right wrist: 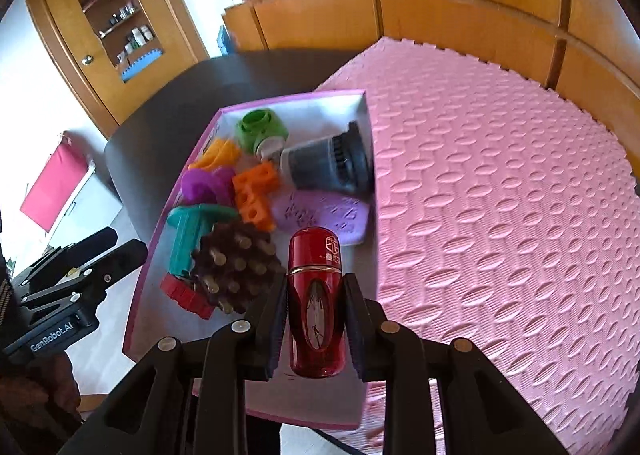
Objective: Organize rigid objects
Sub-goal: 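Carry the red cylinder into the tray with the right tool and release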
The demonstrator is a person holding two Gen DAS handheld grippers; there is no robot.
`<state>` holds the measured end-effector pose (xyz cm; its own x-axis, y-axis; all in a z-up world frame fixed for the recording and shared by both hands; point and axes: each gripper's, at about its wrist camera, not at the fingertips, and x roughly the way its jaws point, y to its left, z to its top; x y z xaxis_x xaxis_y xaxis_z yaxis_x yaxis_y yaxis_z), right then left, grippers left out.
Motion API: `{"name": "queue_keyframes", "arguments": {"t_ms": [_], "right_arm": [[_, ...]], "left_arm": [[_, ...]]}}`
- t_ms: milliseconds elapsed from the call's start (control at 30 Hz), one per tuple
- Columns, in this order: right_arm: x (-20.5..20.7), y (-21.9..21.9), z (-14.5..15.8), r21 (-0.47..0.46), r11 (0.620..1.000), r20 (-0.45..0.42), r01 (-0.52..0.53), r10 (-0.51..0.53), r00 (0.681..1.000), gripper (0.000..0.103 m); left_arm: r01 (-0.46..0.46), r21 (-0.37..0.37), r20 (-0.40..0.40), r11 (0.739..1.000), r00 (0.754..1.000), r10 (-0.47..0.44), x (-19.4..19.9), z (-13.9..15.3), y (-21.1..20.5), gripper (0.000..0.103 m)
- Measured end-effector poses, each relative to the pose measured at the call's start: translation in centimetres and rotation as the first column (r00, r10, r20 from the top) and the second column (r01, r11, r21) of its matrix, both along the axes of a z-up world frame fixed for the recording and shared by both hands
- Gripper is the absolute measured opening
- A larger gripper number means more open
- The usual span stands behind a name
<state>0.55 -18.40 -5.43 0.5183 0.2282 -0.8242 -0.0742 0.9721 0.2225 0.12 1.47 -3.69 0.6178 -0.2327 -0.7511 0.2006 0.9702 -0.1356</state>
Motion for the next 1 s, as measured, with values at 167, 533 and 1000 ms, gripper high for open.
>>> {"name": "queue_keyframes", "arguments": {"t_ms": [167, 533, 1000], "right_arm": [[0.9, 0.8, -1.2, -0.039, 0.999, -0.044, -0.003, 0.001, 0.999, 0.026], [1.2, 0.8, -2.8, -0.067, 0.998, -0.081, 0.002, -0.008, 0.997, 0.028], [-1.5, 0.0, 1.1, -0.149, 0.987, 0.114, 0.06, -0.043, 0.993, 0.039]], "left_arm": [[0.0, -0.009, -0.007, 1.0, 1.0, 0.0, 0.1, -0.3, 0.3, 0.065], [-0.007, -0.007, -0.014, 1.0, 1.0, 0.006, 0.5, -0.5, 0.5, 0.067], [-0.046, 0.034, 0.038, 0.998, 0.998, 0.045, 0.2, 0.6, 0.0, 0.083]]}}
